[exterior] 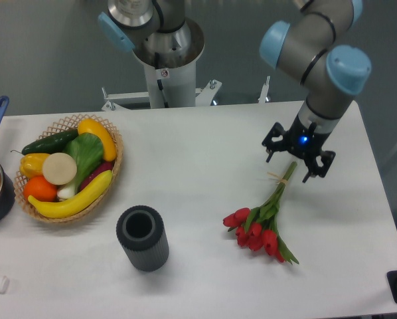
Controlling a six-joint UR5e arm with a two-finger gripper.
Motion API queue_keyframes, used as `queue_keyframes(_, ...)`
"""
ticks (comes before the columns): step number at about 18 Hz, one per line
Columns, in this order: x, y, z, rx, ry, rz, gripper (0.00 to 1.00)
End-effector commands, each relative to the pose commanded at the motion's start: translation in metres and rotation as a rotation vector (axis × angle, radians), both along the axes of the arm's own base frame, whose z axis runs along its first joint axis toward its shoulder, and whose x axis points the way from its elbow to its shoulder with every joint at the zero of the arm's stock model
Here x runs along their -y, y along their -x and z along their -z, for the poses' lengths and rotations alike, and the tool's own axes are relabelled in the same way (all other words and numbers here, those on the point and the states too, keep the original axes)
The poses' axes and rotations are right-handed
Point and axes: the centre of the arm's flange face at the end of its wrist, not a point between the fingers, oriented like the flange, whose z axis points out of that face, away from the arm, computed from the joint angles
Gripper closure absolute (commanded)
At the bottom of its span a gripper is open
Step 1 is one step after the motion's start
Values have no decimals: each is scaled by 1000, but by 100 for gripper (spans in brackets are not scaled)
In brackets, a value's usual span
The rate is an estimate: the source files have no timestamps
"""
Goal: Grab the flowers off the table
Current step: 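Lower the open gripper over the tulip stems near the twine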
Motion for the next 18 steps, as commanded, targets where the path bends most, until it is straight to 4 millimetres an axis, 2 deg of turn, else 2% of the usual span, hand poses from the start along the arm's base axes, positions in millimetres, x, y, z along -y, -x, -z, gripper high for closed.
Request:
queue_keyframes(4,-7,10,18,-43,-31,-1,0)
queue_keyframes(12,-30,5,47,-14,-77,-21,0)
queue_keyframes(18,-31,4,61,3,-67,-20,0)
